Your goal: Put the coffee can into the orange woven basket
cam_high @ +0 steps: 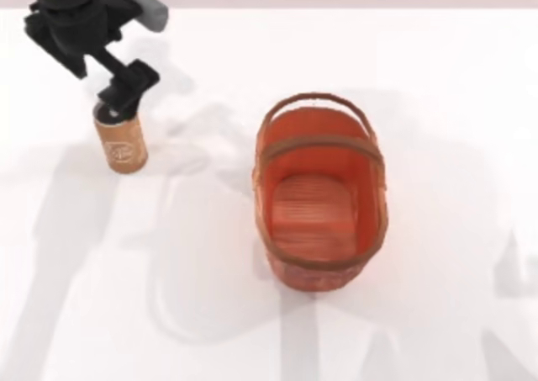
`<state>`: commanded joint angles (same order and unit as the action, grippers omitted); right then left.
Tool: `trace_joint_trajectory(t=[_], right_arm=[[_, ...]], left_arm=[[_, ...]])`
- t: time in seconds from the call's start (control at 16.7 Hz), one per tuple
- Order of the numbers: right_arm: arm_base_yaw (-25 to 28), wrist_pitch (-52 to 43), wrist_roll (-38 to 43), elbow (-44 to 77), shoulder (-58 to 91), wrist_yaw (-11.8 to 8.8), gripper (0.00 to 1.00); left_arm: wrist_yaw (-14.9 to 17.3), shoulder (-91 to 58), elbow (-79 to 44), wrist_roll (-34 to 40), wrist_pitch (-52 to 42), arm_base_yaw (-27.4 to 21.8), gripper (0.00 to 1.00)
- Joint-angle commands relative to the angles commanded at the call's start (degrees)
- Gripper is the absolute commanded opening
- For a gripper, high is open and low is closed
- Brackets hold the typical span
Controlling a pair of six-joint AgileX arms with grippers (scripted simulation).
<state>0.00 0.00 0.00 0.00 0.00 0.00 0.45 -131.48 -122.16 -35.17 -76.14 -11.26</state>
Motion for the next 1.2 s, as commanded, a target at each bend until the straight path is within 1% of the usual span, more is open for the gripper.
trace_joint_trajectory(t=[0.18, 0.54, 0.66, 0.9, 1.2], right_arm=[[0.0, 0.0, 0.0, 0.0, 0.0, 0.0, 1.00], [0.0, 0.0, 0.0, 0.0, 0.0, 0.0, 1.00], [0.0, 0.0, 0.0, 0.0, 0.0, 0.0, 1.00], [0.0, 0.0, 0.0, 0.0, 0.0, 0.0, 1.00], [0.0, 0.0, 0.0, 0.0, 0.0, 0.0, 1.00]], left_arm=[[-0.2, -3.3, -1.1, -0.9, -2.4, 0.1, 1.00], [-0.2, -3.3, -0.8, -0.9, -2.0, 0.1, 1.00], [-0.2, -3.3, 1.4, -0.9, 0.2, 0.1, 1.00], [-0.2, -3.9, 7.9, -1.0, 7.4, 0.1, 1.00], [-0.2, -4.1, 8.8, -1.0, 8.4, 0.1, 1.00]])
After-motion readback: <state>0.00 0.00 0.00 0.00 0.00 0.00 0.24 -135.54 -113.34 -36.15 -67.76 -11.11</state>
